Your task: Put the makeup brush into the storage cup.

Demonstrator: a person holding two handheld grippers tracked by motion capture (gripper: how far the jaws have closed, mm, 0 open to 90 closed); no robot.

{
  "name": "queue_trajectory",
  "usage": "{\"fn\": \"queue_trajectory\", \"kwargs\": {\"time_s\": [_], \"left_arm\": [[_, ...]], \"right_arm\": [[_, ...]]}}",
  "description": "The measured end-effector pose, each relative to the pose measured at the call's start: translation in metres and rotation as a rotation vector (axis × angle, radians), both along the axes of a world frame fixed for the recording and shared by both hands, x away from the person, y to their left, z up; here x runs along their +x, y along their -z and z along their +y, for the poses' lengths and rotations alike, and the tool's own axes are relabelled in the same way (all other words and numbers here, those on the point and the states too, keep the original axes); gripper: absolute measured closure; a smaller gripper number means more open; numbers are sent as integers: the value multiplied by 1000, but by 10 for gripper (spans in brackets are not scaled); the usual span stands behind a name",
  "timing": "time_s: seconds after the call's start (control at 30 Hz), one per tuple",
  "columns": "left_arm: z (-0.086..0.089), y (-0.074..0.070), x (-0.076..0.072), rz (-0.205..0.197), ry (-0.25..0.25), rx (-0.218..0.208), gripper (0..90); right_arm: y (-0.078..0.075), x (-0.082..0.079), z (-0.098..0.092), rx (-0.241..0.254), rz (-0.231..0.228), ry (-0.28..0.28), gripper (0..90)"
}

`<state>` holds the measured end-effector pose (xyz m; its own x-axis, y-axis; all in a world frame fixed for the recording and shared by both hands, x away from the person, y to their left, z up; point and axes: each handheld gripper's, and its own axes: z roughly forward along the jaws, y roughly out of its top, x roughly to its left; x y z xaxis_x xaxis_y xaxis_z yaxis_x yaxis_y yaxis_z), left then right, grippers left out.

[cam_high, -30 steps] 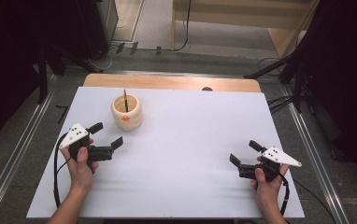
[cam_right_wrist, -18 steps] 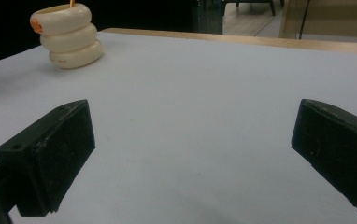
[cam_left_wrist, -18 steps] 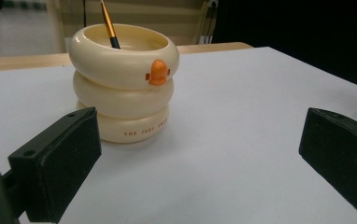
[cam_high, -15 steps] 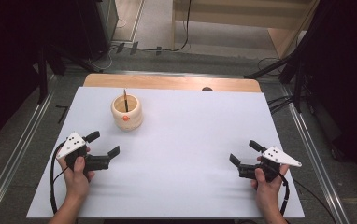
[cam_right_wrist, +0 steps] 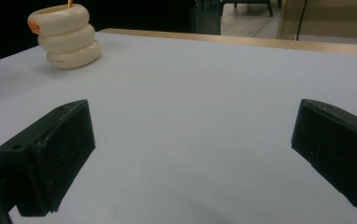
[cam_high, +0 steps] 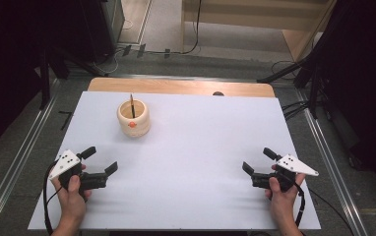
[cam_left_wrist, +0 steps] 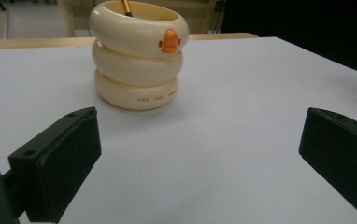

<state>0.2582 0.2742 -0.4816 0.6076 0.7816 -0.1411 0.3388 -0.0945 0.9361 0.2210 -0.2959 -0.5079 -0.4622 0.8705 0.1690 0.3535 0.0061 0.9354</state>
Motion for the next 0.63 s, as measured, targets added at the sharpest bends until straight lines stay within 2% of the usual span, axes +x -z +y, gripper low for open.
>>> {"fn": "queue_trajectory", "kwargs": {"time_s": [0.1, 0.23, 0.37, 0.43, 0.5, 0.63], "left_arm": [[5, 2, -5, -16, -21, 36, 0], [11, 4, -12, -7, -14, 24, 0], [14, 4, -10, -6, -29, 14, 0], [13, 3, -11, -14, -26, 23, 0], [9, 0, -13, -40, -18, 51, 0], [9, -2, -13, -42, -9, 40, 0]], "right_arm": [[0, 0, -1, 3, -1, 4, 0], [0, 0, -2, 0, -1, 13, 0], [1, 0, -1, -1, 2, 13, 0], [1, 0, -1, -3, 4, 12, 0], [1, 0, -1, -6, 3, 12, 0], [1, 0, -1, -6, 3, 13, 0]]}}
